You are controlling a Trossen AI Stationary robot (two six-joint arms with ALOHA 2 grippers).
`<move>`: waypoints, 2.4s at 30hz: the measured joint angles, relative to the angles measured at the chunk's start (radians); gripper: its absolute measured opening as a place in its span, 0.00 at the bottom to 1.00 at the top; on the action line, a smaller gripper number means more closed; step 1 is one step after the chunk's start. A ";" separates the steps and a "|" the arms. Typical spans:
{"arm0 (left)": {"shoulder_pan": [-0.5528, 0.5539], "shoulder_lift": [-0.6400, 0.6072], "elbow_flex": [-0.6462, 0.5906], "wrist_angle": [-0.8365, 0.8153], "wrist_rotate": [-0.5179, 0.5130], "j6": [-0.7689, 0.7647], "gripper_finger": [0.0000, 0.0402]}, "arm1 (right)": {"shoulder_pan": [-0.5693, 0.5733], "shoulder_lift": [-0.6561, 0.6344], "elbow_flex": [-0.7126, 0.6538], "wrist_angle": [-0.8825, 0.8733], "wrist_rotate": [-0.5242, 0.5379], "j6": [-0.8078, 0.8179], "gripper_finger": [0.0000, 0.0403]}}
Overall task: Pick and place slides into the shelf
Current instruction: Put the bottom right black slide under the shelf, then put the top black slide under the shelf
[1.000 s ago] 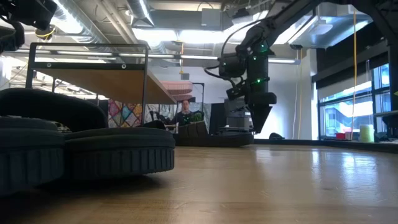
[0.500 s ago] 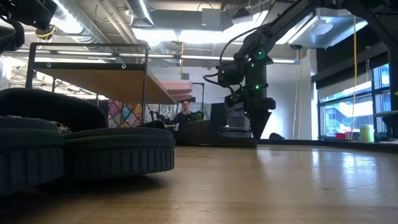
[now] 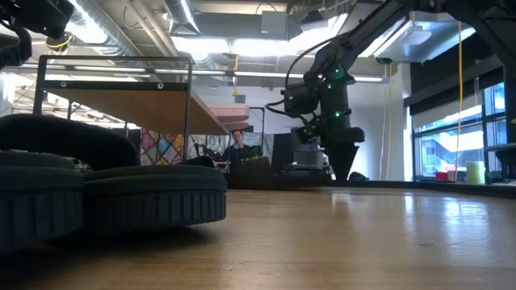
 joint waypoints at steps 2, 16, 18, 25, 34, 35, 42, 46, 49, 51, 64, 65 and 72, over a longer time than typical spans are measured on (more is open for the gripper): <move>0.000 0.000 0.000 0.000 0.000 0.000 0.54 | 0.000 -0.001 0.002 -0.005 0.000 0.000 0.53; 0.000 0.000 0.000 0.000 0.000 0.000 0.54 | 0.024 -0.002 0.002 0.168 -0.008 -0.004 0.53; 0.000 0.000 0.000 0.000 0.000 0.000 0.54 | 0.032 -0.002 0.002 0.208 -0.011 -0.004 0.53; 0.000 0.000 0.000 0.000 0.000 0.000 0.54 | 0.060 -0.002 0.003 0.306 -0.044 -0.005 0.53; 0.000 0.000 0.000 0.000 0.000 0.000 0.54 | 0.086 0.067 0.003 0.431 -0.045 0.021 0.53; 0.000 0.000 0.000 0.000 0.000 0.000 0.54 | 0.089 0.078 0.004 0.443 -0.044 0.022 0.53; 0.000 0.000 0.000 0.000 0.000 0.000 0.54 | 0.095 0.103 0.008 0.499 -0.044 0.050 0.53; 0.000 0.000 0.000 0.000 0.000 0.000 0.54 | 0.097 0.109 0.024 0.517 -0.051 0.056 0.53; 0.000 0.000 0.000 0.000 0.000 0.000 0.54 | 0.101 0.119 0.050 0.526 -0.056 0.050 0.53; 0.000 0.000 0.000 0.000 0.000 0.000 0.54 | 0.102 0.120 0.066 0.543 -0.062 0.050 0.53; 0.000 0.000 0.000 0.000 0.000 -0.001 0.54 | 0.102 0.118 0.071 0.494 -0.041 0.059 0.53; 0.000 0.000 0.000 0.000 0.000 -0.001 0.54 | 0.102 0.118 0.071 0.489 -0.029 0.065 0.53; 0.000 0.000 0.000 0.000 0.001 -0.001 0.54 | 0.110 0.034 0.071 0.396 -0.006 0.131 0.53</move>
